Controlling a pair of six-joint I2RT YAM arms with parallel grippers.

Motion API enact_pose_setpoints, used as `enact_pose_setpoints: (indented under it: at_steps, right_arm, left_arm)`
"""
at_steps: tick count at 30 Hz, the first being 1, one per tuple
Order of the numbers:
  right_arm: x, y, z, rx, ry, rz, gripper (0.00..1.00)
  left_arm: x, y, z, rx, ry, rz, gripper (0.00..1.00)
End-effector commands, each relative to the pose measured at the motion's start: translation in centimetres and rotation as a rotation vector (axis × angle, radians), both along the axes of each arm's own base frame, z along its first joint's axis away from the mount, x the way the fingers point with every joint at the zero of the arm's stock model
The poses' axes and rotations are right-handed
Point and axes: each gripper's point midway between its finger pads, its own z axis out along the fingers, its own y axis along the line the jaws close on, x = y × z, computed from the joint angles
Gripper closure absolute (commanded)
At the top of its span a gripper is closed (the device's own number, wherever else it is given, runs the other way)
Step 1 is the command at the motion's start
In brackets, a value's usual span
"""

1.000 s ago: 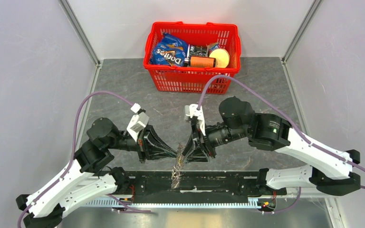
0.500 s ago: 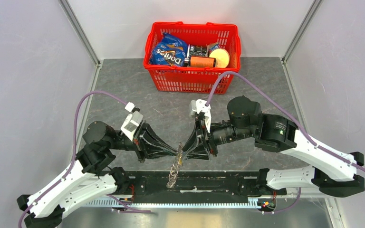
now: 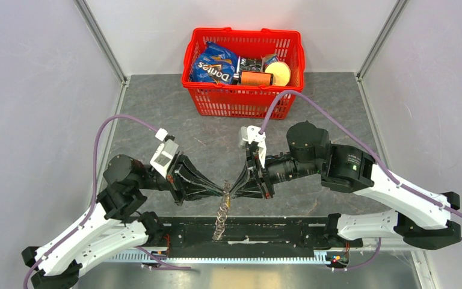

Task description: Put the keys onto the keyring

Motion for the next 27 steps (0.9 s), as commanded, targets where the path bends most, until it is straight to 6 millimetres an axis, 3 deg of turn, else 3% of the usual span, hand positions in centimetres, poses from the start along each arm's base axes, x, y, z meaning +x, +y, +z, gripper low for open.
enact_pose_setpoints:
  at_steps: [1, 6, 27]
  right_arm:
    - [-0.7, 0.1, 1.8, 0.081, -0.02, 0.031, 0.87]
    - [-1.0, 0.1, 1.9, 0.094, -0.019, 0.043, 1.0]
    - [-1.7, 0.7, 0.4, 0.094, 0.026, 0.073, 1.0]
  left_arm:
    - [0.3, 0.2, 1.6, -0.066, -0.013, 0.031, 0.98]
    - [0.7, 0.2, 1.7, -0.076, -0.009, 0.054, 0.98]
    - [1.7, 0.8, 3.7, -0.179, -0.007, 0.138, 0.98]
